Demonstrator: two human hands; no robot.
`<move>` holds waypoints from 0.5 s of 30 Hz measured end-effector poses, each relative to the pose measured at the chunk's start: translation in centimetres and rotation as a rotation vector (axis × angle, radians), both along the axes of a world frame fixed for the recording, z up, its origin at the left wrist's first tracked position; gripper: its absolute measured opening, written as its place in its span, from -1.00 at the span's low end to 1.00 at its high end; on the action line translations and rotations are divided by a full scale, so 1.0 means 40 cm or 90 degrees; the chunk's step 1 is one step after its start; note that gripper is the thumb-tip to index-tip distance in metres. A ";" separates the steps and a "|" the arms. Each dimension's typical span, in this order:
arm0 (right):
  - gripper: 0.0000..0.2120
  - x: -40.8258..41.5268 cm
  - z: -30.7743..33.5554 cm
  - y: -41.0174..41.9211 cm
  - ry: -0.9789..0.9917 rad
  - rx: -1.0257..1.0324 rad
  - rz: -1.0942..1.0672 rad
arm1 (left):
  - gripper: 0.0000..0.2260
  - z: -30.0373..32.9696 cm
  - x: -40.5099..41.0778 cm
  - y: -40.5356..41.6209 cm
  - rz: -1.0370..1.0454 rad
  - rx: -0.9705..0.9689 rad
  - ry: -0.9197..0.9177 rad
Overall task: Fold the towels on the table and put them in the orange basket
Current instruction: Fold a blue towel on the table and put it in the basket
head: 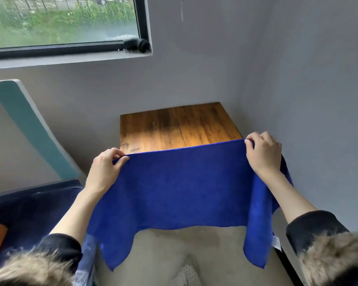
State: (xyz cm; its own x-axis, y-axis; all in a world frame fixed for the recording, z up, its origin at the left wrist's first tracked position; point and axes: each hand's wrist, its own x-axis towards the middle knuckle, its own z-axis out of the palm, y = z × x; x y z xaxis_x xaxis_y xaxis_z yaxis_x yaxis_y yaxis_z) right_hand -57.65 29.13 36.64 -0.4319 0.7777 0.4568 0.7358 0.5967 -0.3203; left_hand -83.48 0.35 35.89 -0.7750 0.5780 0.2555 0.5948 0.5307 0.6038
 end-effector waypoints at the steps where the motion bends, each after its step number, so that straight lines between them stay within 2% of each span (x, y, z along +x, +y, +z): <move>1: -0.86 -0.034 -0.025 0.045 -0.021 -0.004 0.003 | -0.92 -0.022 -0.032 0.041 0.002 -0.021 -0.006; 8: -0.85 -0.232 -0.215 0.289 -0.155 -0.037 0.021 | -0.90 -0.197 -0.227 0.297 -0.013 -0.133 -0.033; 15: -0.80 -0.384 -0.331 0.450 -0.238 -0.053 0.023 | -0.88 -0.323 -0.380 0.458 -0.025 -0.179 -0.028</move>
State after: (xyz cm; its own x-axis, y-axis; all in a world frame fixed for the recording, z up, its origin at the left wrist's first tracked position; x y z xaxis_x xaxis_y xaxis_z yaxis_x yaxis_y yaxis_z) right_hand -73.03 47.15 23.38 -0.5844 0.7867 0.1991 0.7899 0.6077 -0.0828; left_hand -98.68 18.65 22.98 -0.7578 0.6507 0.0473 0.5942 0.6584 0.4620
